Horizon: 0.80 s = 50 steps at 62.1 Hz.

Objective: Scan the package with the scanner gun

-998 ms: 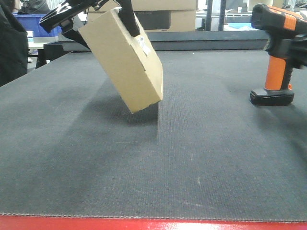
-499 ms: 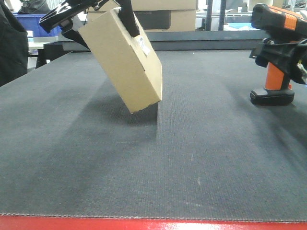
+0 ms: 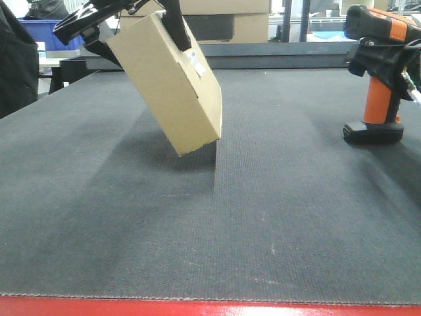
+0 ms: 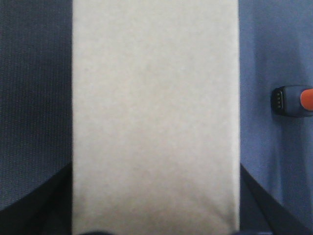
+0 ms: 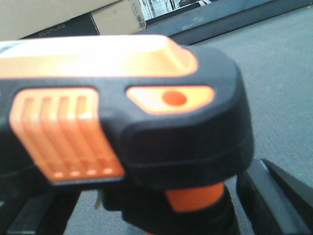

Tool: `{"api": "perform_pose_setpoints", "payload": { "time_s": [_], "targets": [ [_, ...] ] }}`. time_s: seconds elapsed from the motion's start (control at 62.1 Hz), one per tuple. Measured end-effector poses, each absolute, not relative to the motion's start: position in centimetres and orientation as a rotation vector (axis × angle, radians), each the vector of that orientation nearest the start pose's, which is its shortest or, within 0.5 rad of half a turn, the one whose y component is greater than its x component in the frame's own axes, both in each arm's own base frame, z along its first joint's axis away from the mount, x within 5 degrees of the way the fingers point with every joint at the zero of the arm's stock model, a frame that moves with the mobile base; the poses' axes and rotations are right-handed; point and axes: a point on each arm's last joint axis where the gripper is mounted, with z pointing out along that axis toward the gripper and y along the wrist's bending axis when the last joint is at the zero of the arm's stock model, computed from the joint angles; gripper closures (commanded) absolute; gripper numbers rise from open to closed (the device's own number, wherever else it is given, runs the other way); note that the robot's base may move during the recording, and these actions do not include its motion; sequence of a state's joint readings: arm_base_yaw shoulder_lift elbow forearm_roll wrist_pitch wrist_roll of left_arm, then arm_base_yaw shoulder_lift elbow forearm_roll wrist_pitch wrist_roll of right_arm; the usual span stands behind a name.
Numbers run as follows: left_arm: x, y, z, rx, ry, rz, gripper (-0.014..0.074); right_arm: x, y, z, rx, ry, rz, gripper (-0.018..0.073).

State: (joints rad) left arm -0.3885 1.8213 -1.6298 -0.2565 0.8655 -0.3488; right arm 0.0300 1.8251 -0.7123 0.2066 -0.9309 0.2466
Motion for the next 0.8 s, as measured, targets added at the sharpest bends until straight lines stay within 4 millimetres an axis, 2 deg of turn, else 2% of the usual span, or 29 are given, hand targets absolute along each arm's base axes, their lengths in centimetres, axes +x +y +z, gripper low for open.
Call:
{"api": "perform_pose_setpoints", "payload": {
  "time_s": [0.161, 0.257, 0.322, 0.386, 0.563, 0.692, 0.805],
  "targets": [
    [37.34, -17.18, 30.99, -0.087, 2.607, -0.592, 0.0708, 34.64, -0.67, 17.37, 0.440, 1.623, 0.158, 0.0006],
    [37.34, -17.18, 30.99, -0.087, 2.607, -0.592, 0.0708, 34.63, -0.73, 17.36, 0.449, 1.622, 0.156, 0.0056],
    [37.34, -17.18, 30.99, -0.087, 2.607, -0.592, 0.0708, 34.63, -0.73, 17.36, 0.449, 1.622, 0.156, 0.0155],
    [37.34, -17.18, 30.99, -0.087, 2.607, -0.592, 0.0708, 34.63, -0.74, 17.36, 0.451, 1.621, 0.155, 0.0294],
    [37.34, -17.18, 30.99, -0.087, 2.607, -0.592, 0.0708, 34.67, -0.67, 17.42, 0.449, 1.618, 0.156, 0.0732],
    [37.33, -17.23, 31.00, -0.091, 2.607, -0.600, 0.0708, 34.67, -0.67, 17.42, 0.435, 1.621, 0.142, 0.0721],
    [37.31, -17.27, 31.02, -0.094, 2.608, -0.608, 0.0708, 34.71, -0.53, 17.49, 0.355, 1.631, 0.094, 0.0721]
  ]
}}
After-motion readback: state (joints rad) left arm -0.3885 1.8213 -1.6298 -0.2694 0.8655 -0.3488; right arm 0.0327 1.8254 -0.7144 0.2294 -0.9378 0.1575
